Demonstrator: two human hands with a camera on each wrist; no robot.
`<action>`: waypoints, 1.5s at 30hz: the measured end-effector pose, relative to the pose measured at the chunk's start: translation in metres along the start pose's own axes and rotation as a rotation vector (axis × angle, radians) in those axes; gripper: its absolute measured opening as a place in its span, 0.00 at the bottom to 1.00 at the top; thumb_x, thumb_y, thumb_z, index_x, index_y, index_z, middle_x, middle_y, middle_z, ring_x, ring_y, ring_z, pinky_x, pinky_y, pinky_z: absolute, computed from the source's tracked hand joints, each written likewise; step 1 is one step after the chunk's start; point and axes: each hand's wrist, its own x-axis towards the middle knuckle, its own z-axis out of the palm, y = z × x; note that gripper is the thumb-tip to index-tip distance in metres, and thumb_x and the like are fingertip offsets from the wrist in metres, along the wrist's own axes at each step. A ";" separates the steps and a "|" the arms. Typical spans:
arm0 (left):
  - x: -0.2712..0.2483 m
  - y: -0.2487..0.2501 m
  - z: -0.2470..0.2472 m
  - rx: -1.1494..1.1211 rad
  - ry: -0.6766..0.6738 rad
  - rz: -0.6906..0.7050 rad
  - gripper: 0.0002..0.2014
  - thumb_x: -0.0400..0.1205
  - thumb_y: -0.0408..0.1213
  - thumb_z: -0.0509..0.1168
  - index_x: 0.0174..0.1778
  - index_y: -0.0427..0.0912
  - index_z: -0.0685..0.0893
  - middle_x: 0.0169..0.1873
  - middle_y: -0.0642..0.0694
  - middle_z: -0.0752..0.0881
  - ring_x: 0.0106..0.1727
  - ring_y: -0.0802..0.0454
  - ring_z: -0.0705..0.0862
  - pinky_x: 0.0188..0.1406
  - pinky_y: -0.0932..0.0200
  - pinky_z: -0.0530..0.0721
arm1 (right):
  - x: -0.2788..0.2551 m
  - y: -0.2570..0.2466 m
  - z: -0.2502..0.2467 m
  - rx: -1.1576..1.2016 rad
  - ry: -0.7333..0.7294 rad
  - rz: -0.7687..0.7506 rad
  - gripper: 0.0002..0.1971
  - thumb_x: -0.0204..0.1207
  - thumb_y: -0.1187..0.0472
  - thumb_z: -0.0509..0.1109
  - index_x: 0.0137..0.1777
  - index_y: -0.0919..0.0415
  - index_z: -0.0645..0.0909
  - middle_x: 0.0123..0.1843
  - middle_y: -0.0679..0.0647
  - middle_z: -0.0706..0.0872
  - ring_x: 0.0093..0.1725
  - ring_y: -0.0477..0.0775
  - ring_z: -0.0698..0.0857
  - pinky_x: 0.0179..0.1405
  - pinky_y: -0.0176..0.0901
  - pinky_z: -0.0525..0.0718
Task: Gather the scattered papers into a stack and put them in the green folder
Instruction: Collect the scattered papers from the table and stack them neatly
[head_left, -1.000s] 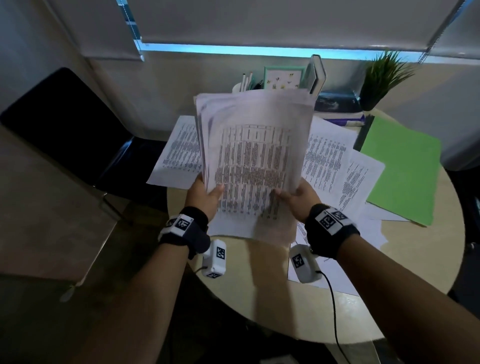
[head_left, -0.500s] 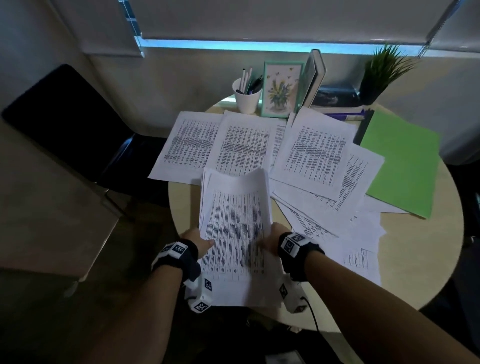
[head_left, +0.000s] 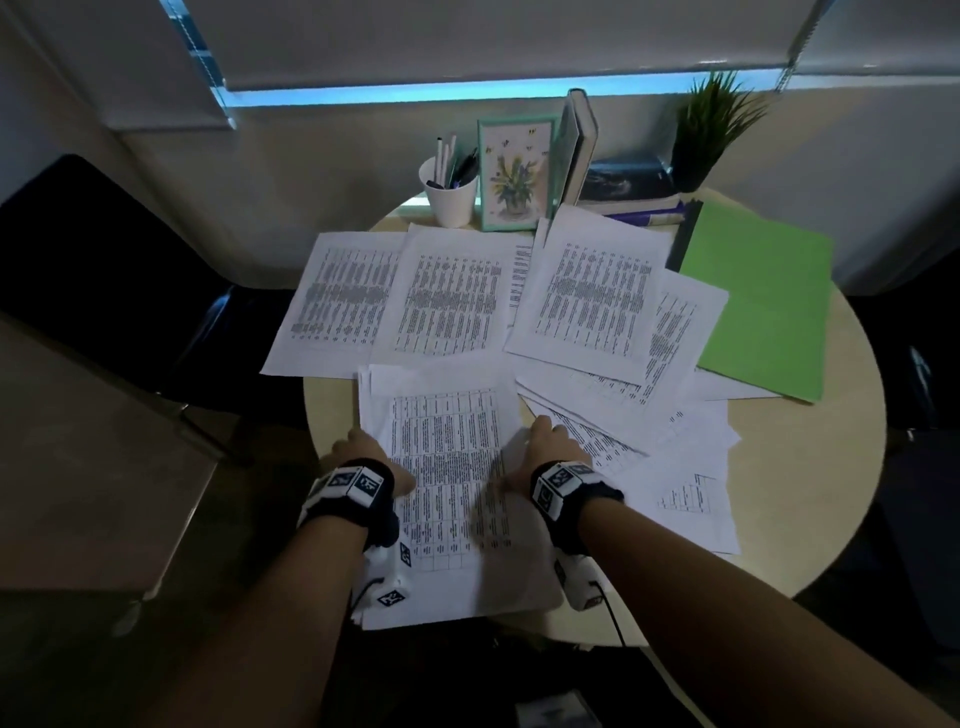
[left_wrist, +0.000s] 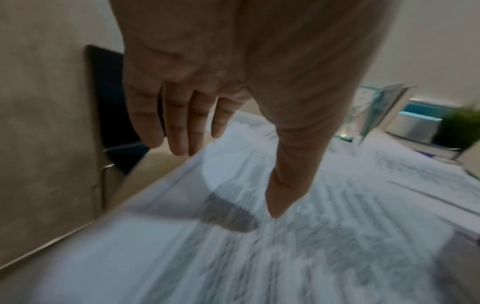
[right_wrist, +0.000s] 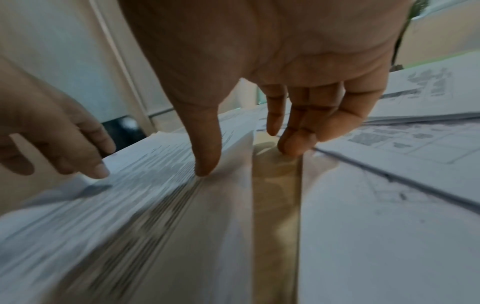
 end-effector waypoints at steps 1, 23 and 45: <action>-0.001 0.012 -0.003 0.024 0.043 0.014 0.50 0.64 0.50 0.79 0.77 0.36 0.61 0.71 0.36 0.71 0.70 0.37 0.73 0.68 0.45 0.77 | 0.002 0.003 -0.005 0.038 -0.006 -0.005 0.34 0.65 0.45 0.77 0.65 0.58 0.67 0.61 0.57 0.77 0.60 0.63 0.80 0.58 0.57 0.83; 0.006 0.270 -0.032 0.022 0.053 0.556 0.33 0.84 0.43 0.61 0.83 0.42 0.54 0.81 0.37 0.60 0.77 0.34 0.65 0.73 0.41 0.70 | 0.088 0.154 -0.156 0.944 0.093 0.548 0.33 0.69 0.49 0.78 0.69 0.68 0.78 0.67 0.62 0.83 0.50 0.64 0.85 0.56 0.56 0.84; -0.031 0.252 0.027 -0.322 -0.272 0.621 0.21 0.81 0.28 0.62 0.69 0.48 0.82 0.68 0.47 0.83 0.68 0.50 0.81 0.72 0.54 0.76 | 0.114 0.118 -0.154 0.912 -0.055 0.466 0.27 0.66 0.53 0.80 0.63 0.66 0.82 0.46 0.60 0.87 0.40 0.59 0.86 0.50 0.51 0.87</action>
